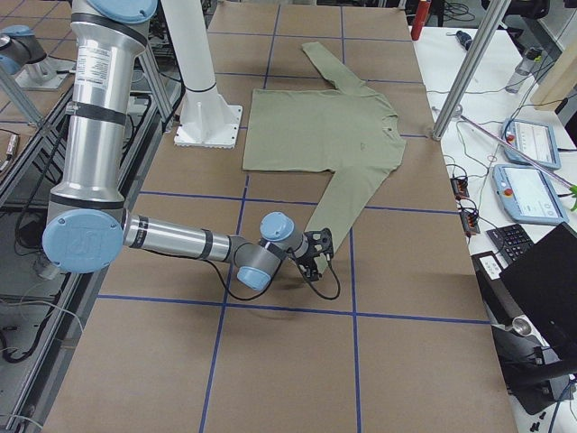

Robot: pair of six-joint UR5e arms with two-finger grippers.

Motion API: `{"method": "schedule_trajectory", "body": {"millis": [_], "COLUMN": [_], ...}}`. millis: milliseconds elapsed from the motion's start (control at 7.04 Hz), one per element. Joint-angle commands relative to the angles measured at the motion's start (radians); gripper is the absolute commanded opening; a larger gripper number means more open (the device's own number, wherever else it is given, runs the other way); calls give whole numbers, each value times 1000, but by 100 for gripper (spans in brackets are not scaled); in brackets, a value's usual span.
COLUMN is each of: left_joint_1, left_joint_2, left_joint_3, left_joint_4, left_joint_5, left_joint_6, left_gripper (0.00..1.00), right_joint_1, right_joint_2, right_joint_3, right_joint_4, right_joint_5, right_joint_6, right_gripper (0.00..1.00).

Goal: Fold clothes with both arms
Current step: 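Lower the right gripper to the cuff of the sleeve nearest it and grasp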

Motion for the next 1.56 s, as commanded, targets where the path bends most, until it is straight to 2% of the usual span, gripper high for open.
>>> {"method": "schedule_trajectory", "body": {"millis": [0,142,284,426,710,852,994,1136,1278,1420], "left_joint_1": [0,0,0,0,0,0,0,0,0,0], "left_joint_2": [0,0,0,0,0,0,0,0,0,0], "left_joint_3": [-1,-1,-1,1,1,1,1,1,1,3], "left_joint_4": [0,0,0,0,0,0,0,0,0,0], "left_joint_5": [0,0,0,0,0,-1,0,-1,-1,0], "left_joint_6": [0,0,0,2,3,3,3,5,5,5], "left_gripper": [100,100,100,100,100,100,100,100,100,100], "right_joint_1": [-1,-1,-1,-1,-1,1,1,5,28,56], "right_joint_2": [0,0,3,3,5,3,3,2,5,8], "right_joint_3": [-15,-13,-15,-15,-15,-13,-12,-9,-9,-10], "right_joint_4": [2,2,2,2,2,2,1,-1,-5,-5], "right_joint_5": [4,4,1,1,1,2,2,5,30,59], "right_joint_6": [0,0,0,0,0,0,0,-1,-6,-11], "right_gripper": [71,67,57,43,26,11,0,0,17,52]}}
